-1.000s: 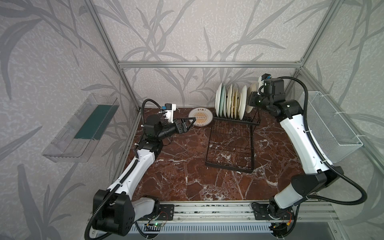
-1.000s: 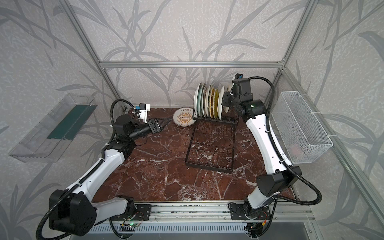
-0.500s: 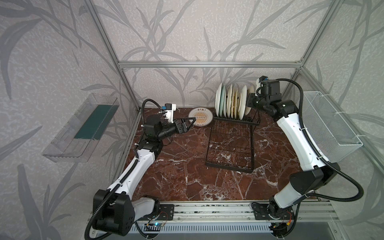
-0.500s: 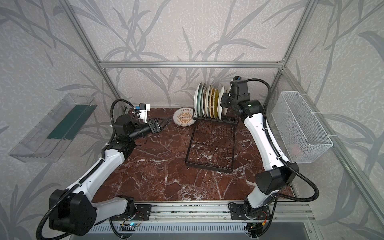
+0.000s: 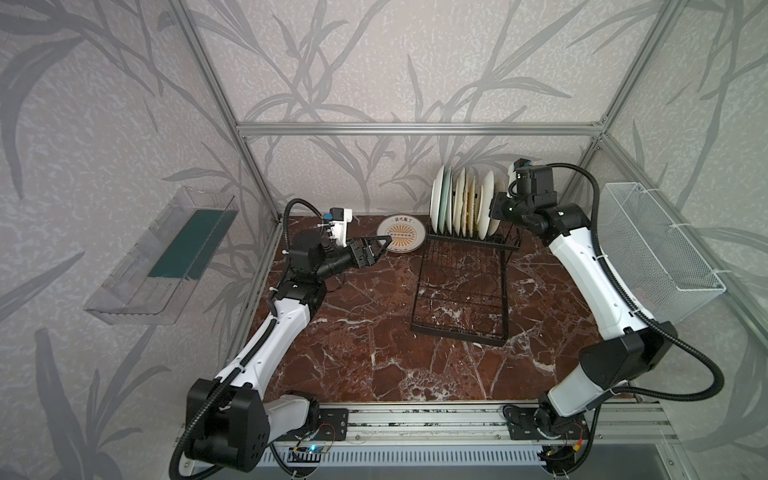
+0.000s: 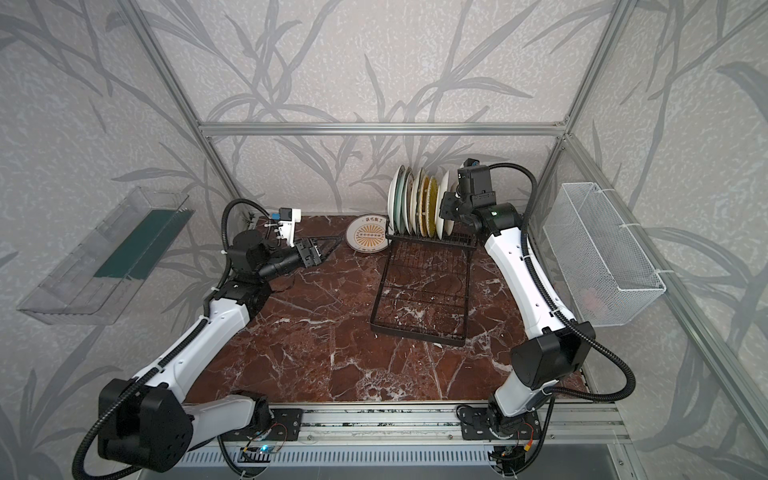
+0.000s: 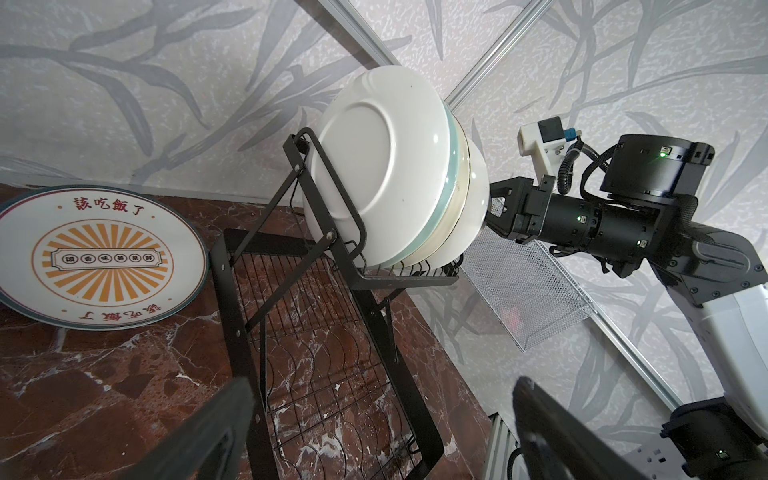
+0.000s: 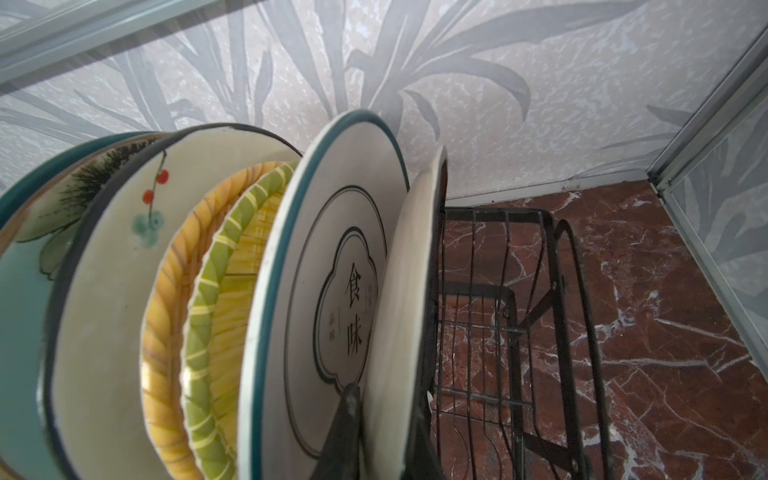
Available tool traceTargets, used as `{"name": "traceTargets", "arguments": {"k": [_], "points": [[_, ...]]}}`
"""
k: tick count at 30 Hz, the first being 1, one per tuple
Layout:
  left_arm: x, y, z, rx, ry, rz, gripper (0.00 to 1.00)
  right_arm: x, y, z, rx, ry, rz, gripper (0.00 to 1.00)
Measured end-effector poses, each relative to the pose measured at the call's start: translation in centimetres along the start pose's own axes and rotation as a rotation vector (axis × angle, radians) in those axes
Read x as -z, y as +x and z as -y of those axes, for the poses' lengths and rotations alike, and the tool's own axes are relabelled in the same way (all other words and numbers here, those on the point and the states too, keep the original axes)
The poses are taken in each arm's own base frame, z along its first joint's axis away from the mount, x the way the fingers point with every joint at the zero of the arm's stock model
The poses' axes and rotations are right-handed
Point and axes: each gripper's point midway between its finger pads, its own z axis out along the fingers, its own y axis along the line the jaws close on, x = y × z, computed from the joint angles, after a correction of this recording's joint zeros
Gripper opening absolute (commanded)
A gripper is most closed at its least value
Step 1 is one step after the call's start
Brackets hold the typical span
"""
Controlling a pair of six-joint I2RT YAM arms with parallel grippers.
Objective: Load the plates into the dish rack
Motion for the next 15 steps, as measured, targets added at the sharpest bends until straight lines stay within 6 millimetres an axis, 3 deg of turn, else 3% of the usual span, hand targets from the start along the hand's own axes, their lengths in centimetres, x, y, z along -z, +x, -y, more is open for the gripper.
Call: {"name": "traceTargets", "arguments": {"k": [8, 15], "points": [[0.00, 0.23, -0.19, 0.004, -0.003, -0.003, 0.97, -0.29, -0.04, 0.01, 0.005, -0.002, 0.012, 0.00], [0.00, 0.24, -0.19, 0.005, -0.003, -0.003, 0.97, -0.24, -0.03, -0.02, 0.020, -0.004, 0.016, 0.18]]}}
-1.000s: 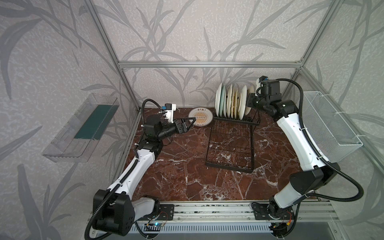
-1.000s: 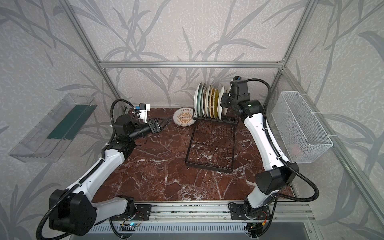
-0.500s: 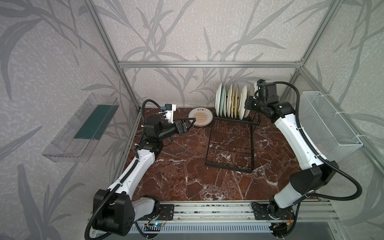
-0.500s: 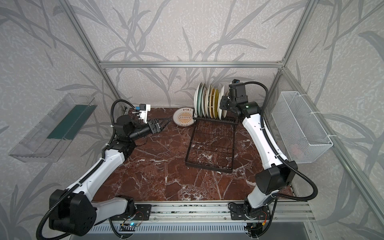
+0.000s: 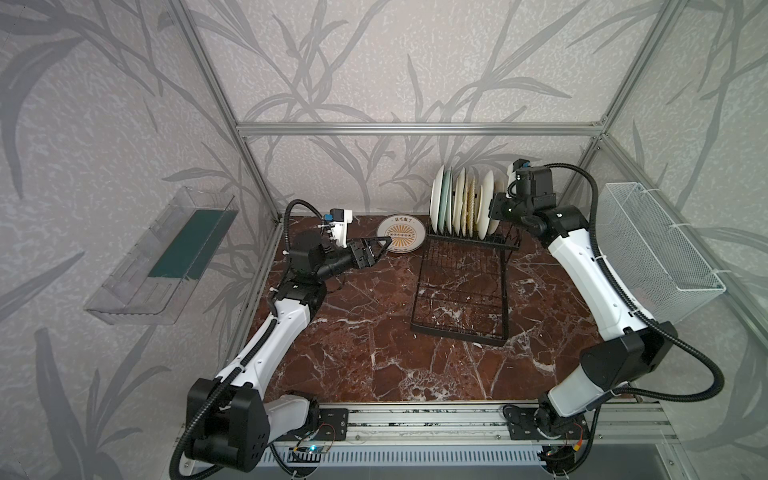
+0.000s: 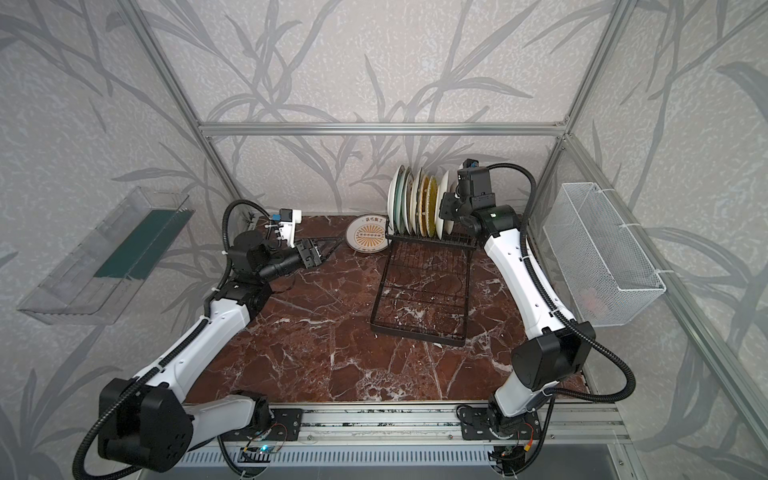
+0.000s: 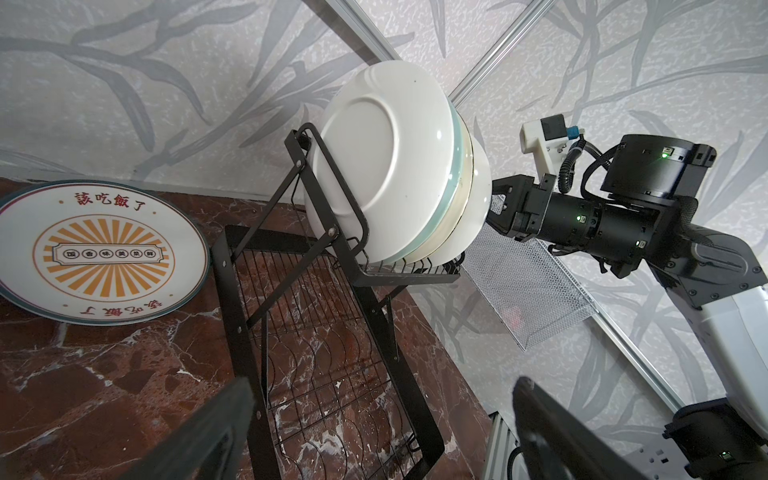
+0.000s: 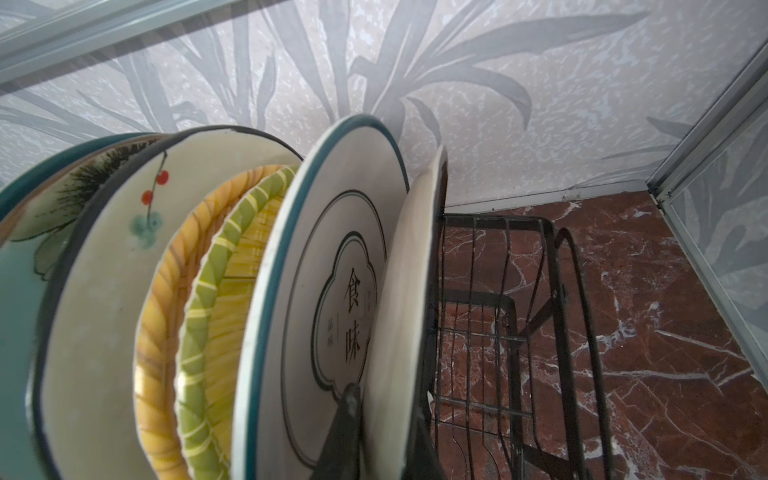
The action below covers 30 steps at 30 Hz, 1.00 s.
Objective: Load the plates into the dish rack
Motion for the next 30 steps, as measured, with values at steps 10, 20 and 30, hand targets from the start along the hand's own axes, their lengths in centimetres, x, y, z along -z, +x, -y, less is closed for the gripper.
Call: {"name": "traceTargets", "arguments": {"k": [10, 20, 30], "points": [[0.0, 0.0, 0.0, 0.000, 0.002, 0.001, 0.97, 1.1, -1.9, -0.6, -0.007, -0.027, 0.072, 0.27], [0.0, -0.1, 0.1, -0.002, 0.003, 0.004, 0.97, 1.9, -2.4, -0.7, -0.009, -0.035, 0.094, 0.34], [0.0, 0.0, -1.0, 0.029, -0.052, 0.013, 0.97, 5.6, -4.2, -1.1, 0.006, -0.071, 0.167, 0.69]]}}
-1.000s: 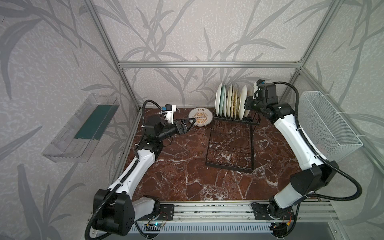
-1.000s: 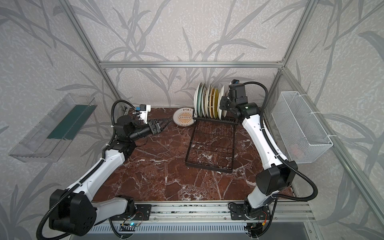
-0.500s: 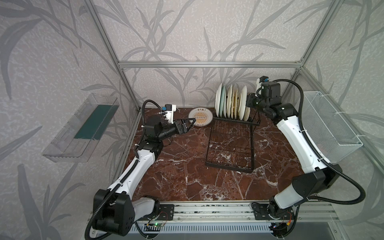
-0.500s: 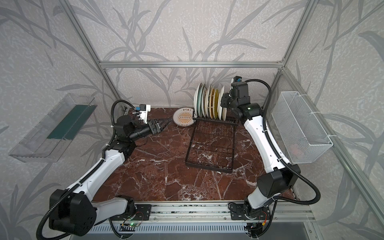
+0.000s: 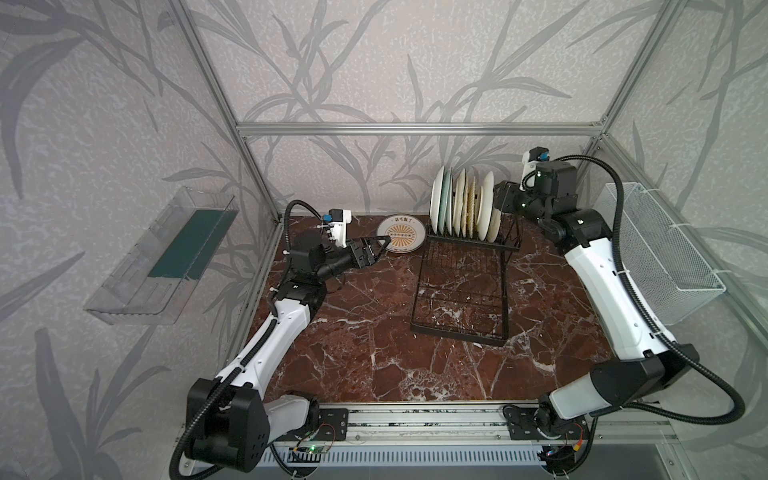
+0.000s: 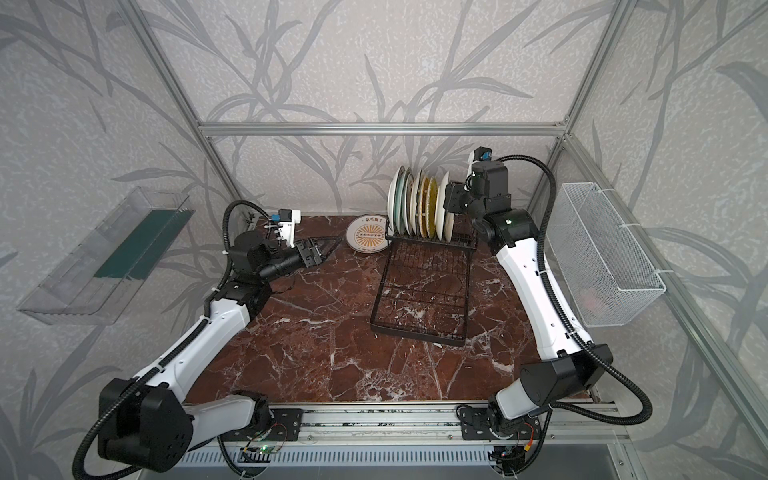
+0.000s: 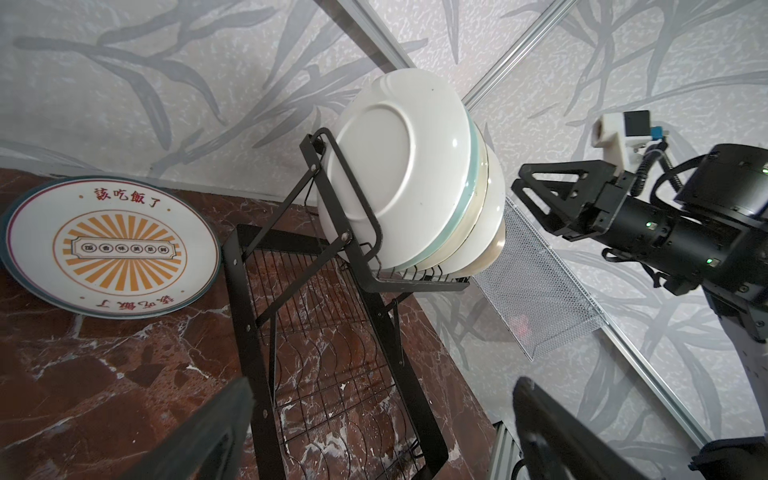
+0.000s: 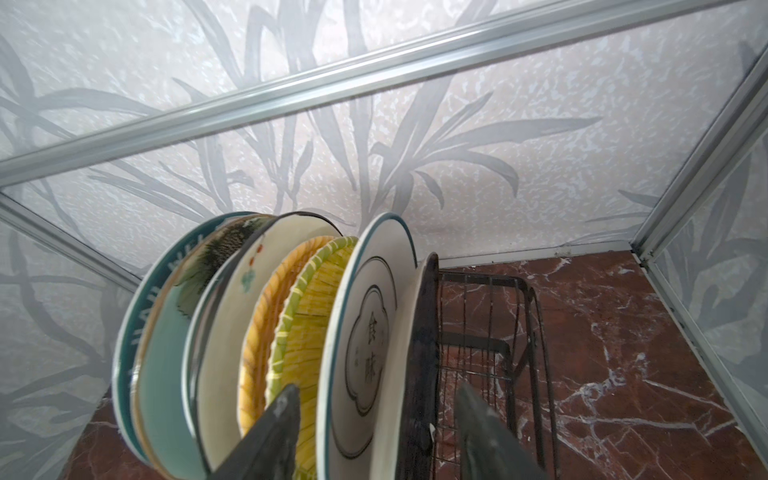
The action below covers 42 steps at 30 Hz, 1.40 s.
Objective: Load the plates into the dish rack
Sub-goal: 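Open and withdraw the right gripper while the left moves to the sunburst plate, then push the white sunburst plate away with the left gripper while the right approaches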
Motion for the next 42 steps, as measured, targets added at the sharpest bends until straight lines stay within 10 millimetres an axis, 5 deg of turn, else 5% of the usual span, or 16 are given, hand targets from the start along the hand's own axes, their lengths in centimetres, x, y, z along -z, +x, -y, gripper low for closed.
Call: {"name": "traceTargets", "arguments": {"k": [6, 11, 16, 24, 28, 42], "points": [[-0.6, 0.7, -2.7, 0.096, -0.102, -0.017, 0.99, 4.7, -1.2, -0.8, 0.024, -0.075, 0.086, 0.98], [-1.9, 1.9, -7.0, 0.230, -0.220, -0.024, 0.99, 8.0, -0.3, -2.0, 0.032, -0.189, 0.109, 0.99], [-3.7, 3.9, -11.8, 0.393, -0.341, -0.055, 0.90, 10.2, 3.6, -2.1, 0.031, -0.278, 0.090, 0.99], [-7.8, 6.4, -19.3, 0.600, -0.489, -0.095, 0.68, 9.3, 11.7, -2.6, 0.000, -0.378, -0.024, 0.99], [-9.9, 7.6, -22.6, 0.657, -0.536, -0.106, 0.63, 8.9, 16.0, -4.6, 0.064, -0.423, -0.112, 0.99], [-15.2, 8.2, -29.7, 0.719, -0.576, -0.060, 0.52, 9.3, 20.1, -6.9, 0.115, -0.497, -0.169, 0.99]]}}
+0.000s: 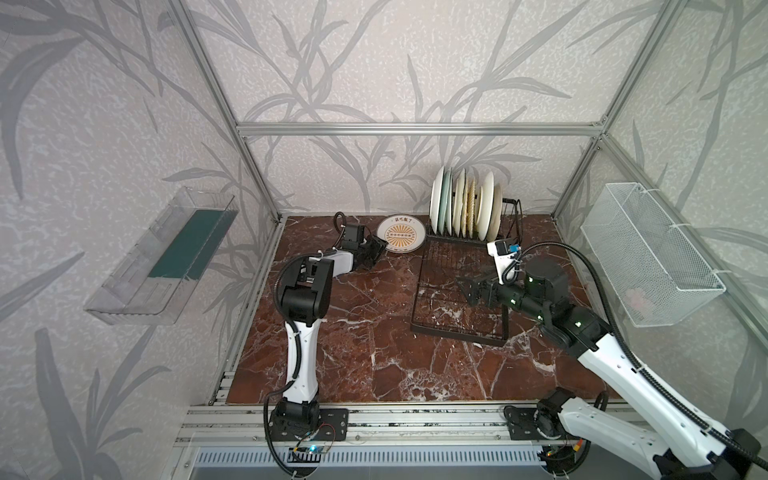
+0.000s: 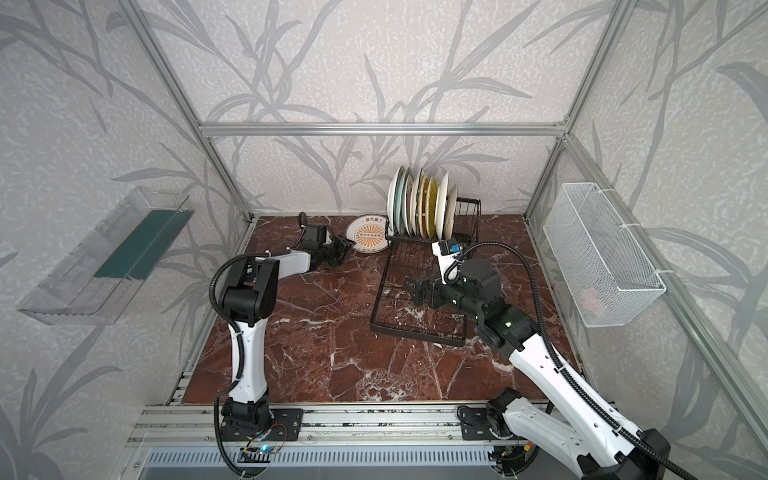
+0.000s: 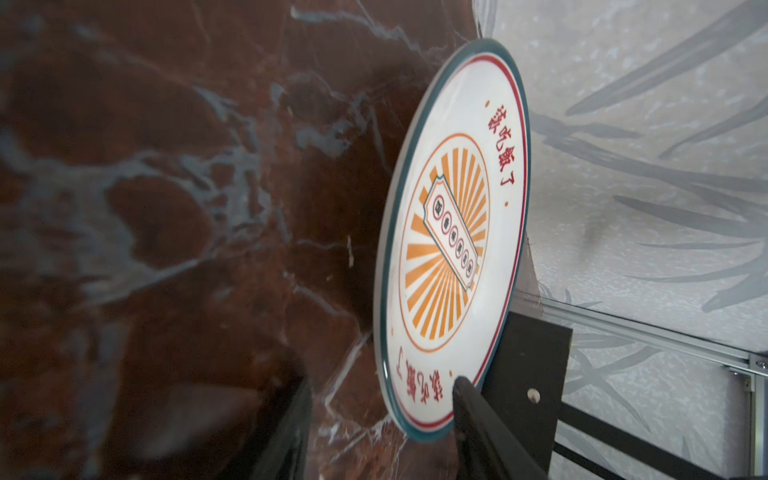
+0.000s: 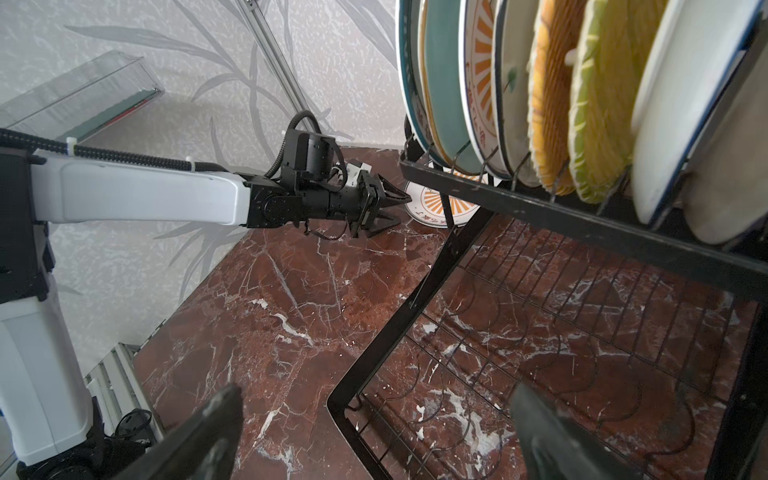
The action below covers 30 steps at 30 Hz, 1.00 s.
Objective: Load the plates into the dish rack
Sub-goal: 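Push the white sunburst plate away with the left gripper while the right approaches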
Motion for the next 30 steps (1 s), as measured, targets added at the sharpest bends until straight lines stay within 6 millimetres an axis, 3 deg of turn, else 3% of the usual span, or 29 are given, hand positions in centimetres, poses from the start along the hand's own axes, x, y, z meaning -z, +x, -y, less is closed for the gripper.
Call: {"name": "traceTargets", "arguments": {"k": [12, 16, 21, 24, 27, 30], "points": [[-2.4, -1.8, 0.5, 0.060, 0.050, 0.054, 0.36, 1.0, -0.4, 0.4, 0.015, 0.033, 0.039, 0.99], [-2.9, -2.3, 0.4, 0.085, 0.059, 0.072, 0.21, 1.3, -0.4, 0.5, 0.018, 0.042, 0.042, 0.99], [-3.3, -2.6, 0.2, 0.105, 0.063, 0.083, 0.11, 1.6, -0.4, 0.6, 0.018, 0.053, 0.043, 1.00], [-3.2, -3.0, 0.3, 0.106, 0.077, 0.090, 0.01, 1.7, -0.3, 0.8, 0.020, 0.062, 0.042, 1.00], [-2.8, -3.3, -0.2, 0.105, 0.090, 0.106, 0.00, 1.8, -0.3, 0.9, 0.025, 0.068, 0.042, 1.00], [-0.7, -3.3, -1.6, 0.115, 0.070, 0.117, 0.00, 1.7, -0.3, 0.9, 0.037, 0.072, 0.040, 1.00]]}}
